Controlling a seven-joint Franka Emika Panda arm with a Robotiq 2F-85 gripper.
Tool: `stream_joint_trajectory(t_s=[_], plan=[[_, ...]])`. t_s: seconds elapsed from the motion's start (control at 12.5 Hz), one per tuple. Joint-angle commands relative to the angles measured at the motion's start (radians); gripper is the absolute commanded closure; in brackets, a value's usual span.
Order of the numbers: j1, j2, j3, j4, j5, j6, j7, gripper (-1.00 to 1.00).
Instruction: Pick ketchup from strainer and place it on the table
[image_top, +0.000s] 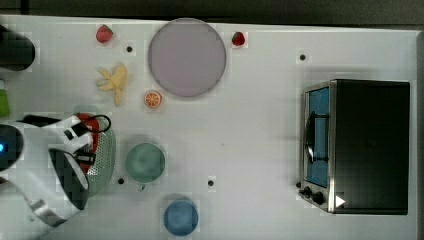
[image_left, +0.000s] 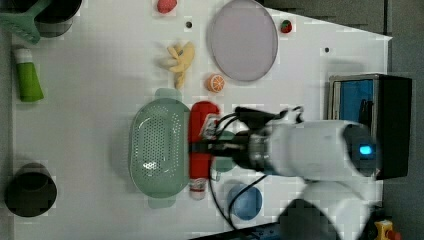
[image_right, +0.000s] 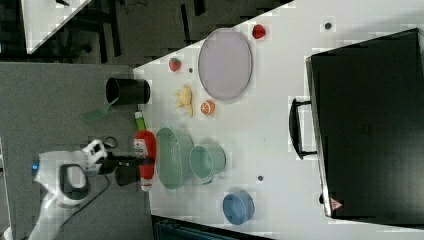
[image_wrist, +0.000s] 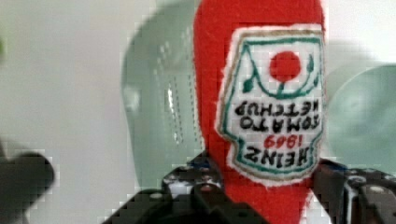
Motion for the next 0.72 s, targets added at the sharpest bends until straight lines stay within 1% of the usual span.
stream_joint_trajectory(t_s=[0.08, 0.32, 0.48, 0.72], plan=[[-0.095, -0.023, -0.064, 0.084, 0.017, -0.086, -0.025, -0.17], [-0.135, -0.033, -0.179, 0.101, 0.013, -0.095, -0.156, -0.17], [-0.147, -0.031, -0.263, 0.096, 0.011, -0.094, -0.239, -0.17], [-0.152, -0.031, -0.402, 0.086, 0.010, -0.094, -0.253, -0.17]])
